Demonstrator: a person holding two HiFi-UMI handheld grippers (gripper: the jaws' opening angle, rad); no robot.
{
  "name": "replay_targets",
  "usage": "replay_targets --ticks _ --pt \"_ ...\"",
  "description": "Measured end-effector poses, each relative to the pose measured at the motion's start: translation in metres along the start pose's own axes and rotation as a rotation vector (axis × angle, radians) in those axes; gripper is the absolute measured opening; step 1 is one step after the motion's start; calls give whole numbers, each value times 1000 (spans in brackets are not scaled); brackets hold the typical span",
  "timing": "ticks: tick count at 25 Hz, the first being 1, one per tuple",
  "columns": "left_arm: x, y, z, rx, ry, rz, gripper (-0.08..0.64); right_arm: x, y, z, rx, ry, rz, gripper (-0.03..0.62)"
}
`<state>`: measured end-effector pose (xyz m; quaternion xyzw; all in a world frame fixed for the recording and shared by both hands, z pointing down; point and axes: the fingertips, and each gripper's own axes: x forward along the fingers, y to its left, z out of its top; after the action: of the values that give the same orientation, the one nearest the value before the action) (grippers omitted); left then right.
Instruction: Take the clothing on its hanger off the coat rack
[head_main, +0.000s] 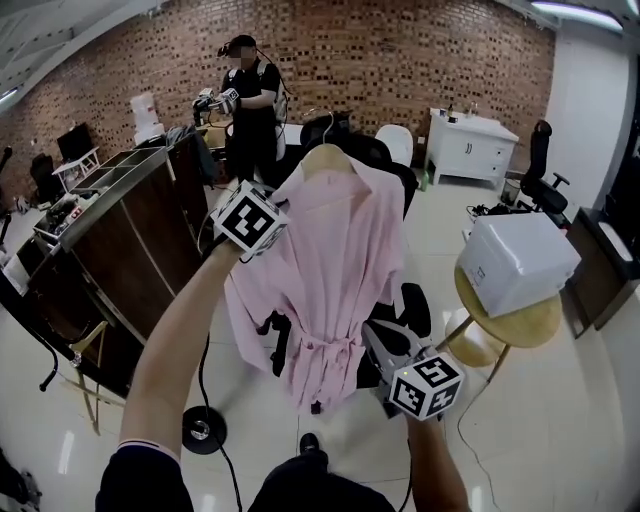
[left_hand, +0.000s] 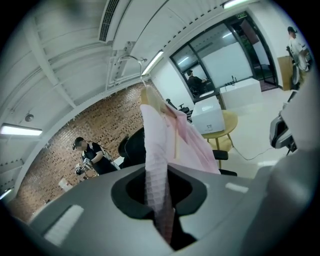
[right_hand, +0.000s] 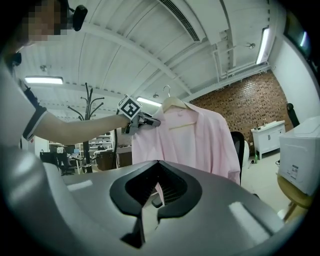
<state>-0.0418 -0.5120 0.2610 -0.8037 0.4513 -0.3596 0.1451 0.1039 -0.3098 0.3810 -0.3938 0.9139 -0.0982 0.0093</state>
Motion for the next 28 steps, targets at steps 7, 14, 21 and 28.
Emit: replay_targets --ticks 7,14,21,28 --pt "61 33 20 6 -38 -14 41 40 -44 17 -27 -4 -61 2" --pt "111 52 38 11 -72 -36 43 74 -74 24 -7 -19 -86 2" --pt "147 68 56 -10 -92 -26 43 89 -113 21 29 0 -84 2" --pt "174 58 52 -50 -61 -34 43 93 -142 20 35 31 -76 2"
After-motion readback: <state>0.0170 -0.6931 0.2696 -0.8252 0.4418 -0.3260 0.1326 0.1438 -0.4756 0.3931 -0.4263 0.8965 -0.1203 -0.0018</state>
